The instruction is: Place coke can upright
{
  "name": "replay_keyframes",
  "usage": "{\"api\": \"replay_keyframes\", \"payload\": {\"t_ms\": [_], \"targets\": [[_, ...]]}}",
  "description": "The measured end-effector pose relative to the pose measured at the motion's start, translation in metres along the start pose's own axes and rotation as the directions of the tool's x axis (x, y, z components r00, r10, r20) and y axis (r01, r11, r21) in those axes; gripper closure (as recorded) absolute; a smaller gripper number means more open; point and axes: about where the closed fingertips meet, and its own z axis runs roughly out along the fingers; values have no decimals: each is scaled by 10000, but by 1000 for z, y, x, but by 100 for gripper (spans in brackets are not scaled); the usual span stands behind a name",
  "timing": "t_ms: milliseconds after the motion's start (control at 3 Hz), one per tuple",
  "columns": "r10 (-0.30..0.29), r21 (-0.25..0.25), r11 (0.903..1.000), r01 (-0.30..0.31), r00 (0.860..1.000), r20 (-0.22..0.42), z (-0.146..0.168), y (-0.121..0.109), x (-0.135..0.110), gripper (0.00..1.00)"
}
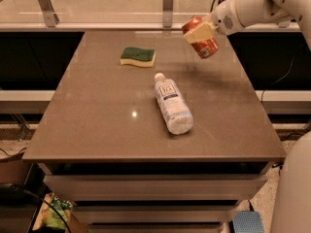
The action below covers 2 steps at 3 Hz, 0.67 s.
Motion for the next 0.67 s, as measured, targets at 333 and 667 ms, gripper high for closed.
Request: {"api": "replay_keyframes", "payload": {"t_ms": [333, 667], "targets": [[473, -108, 9988, -468, 9975, 534, 1, -4, 1, 100], [925, -169, 9957, -911, 9888, 1168, -2, -8, 8, 100]]}}
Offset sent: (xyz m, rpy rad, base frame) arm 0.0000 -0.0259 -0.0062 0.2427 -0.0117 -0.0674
